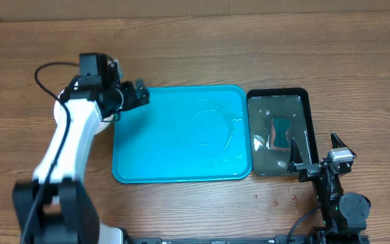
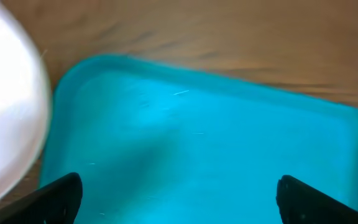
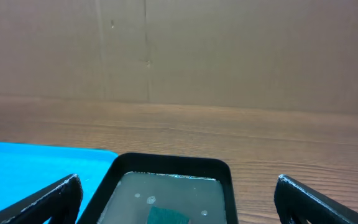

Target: Clean dirty plates on tray and stack at the side

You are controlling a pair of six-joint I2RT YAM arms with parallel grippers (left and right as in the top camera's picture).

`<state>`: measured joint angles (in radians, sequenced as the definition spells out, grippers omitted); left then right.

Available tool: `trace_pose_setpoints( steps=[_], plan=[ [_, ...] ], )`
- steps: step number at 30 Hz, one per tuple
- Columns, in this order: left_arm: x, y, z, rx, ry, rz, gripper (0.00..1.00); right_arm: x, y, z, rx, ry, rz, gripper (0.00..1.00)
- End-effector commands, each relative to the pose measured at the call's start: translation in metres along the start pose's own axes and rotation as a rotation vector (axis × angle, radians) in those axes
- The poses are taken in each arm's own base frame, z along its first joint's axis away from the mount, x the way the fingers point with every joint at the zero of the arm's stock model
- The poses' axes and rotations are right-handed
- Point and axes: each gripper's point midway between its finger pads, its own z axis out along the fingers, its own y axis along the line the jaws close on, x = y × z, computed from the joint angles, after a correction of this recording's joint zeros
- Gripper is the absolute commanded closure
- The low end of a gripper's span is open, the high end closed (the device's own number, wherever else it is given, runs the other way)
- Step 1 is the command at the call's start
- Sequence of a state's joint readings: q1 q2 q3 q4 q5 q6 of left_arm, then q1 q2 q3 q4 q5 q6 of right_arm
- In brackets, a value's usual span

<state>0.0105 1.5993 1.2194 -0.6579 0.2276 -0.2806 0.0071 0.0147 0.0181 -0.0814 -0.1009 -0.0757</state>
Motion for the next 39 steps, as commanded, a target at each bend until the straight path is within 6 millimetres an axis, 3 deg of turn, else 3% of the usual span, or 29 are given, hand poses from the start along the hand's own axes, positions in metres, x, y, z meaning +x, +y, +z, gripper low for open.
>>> trace_pose_setpoints(
  steps=[1,4,7,9,12,17,22,25,29,32,36,39],
  plan=[
    [-0.016,-0.050,-0.067,0.090,-0.174,0.122,0.00,0.001,0.000,0.000,-0.003,-0.007,-0.005,0.00],
    [-0.017,-0.077,-0.121,0.158,-0.302,0.183,0.00,0.001,0.000,0.000,-0.003,-0.007,-0.005,0.00],
    [-0.014,-0.086,-0.168,0.199,-0.418,0.209,0.00,0.001,0.000,0.000,-0.003,-0.007,-0.005,0.00],
    [-0.007,-0.087,-0.191,0.217,-0.477,0.220,0.00,0.001,0.000,0.000,-0.003,-0.007,-0.005,0.00],
    [0.010,-0.084,-0.211,0.234,-0.529,0.230,0.00,0.001,0.000,0.000,-0.003,-0.007,-0.005,0.00],
    [0.047,-0.045,-0.219,0.125,-0.631,0.200,0.00,0.001,0.000,0.000,-0.003,-0.007,-0.005,0.00],
    [0.094,-0.016,-0.202,0.119,-0.684,0.180,0.00,0.001,0.000,0.000,-0.003,-0.007,-0.005,0.00],
    [0.107,0.001,-0.195,0.112,-0.763,0.140,0.00,0.001,0.000,0.000,-0.003,-0.007,-0.005,0.00],
    [0.103,0.008,-0.207,0.140,-0.958,0.124,0.00,0.001,0.000,0.000,-0.003,-0.007,-0.005,0.00],
    [0.088,0.000,-0.233,0.198,-1.171,0.155,0.01,0.001,0.000,0.000,-0.003,-0.007,-0.005,0.00],
    [0.077,-0.008,-0.253,0.254,-1.337,0.183,0.00,0.001,0.000,0.000,-0.003,-0.007,-0.005,0.00],
    [0.076,-0.009,-0.254,0.280,-1.414,0.197,0.00,0.001,0.000,0.000,-0.003,-0.007,-0.005,0.00]
  ],
)
